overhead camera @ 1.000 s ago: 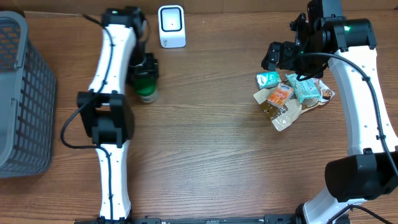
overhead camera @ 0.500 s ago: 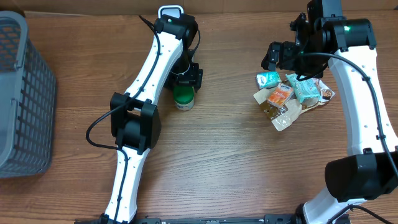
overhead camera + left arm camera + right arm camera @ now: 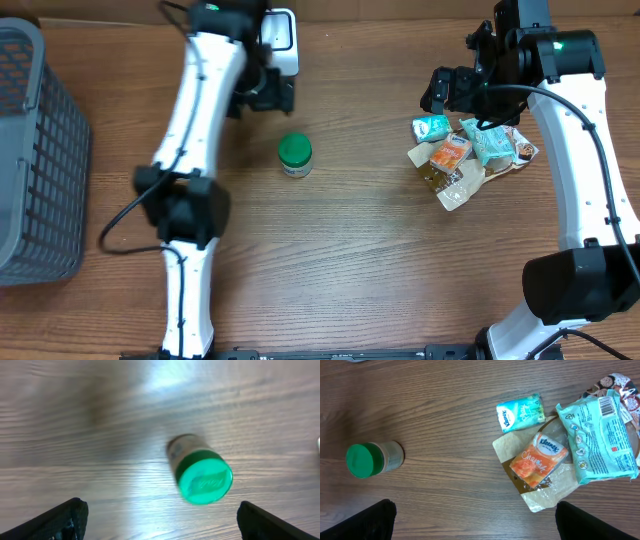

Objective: Scan the item barcode

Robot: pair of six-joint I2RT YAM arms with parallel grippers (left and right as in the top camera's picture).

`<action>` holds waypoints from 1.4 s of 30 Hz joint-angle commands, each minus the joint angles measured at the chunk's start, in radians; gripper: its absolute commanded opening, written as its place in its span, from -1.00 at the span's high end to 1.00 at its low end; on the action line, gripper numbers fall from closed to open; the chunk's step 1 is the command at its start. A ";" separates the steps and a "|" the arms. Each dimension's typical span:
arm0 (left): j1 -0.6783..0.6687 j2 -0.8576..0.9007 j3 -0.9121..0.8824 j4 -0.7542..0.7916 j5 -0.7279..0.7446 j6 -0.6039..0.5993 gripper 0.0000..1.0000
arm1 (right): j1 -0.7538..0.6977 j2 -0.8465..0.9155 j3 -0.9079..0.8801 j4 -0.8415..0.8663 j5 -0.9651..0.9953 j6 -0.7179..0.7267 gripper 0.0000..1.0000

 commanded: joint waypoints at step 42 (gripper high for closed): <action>0.401 -0.243 0.038 -0.003 -0.082 0.076 -0.99 | 0.539 0.209 0.013 0.317 0.272 0.153 -1.00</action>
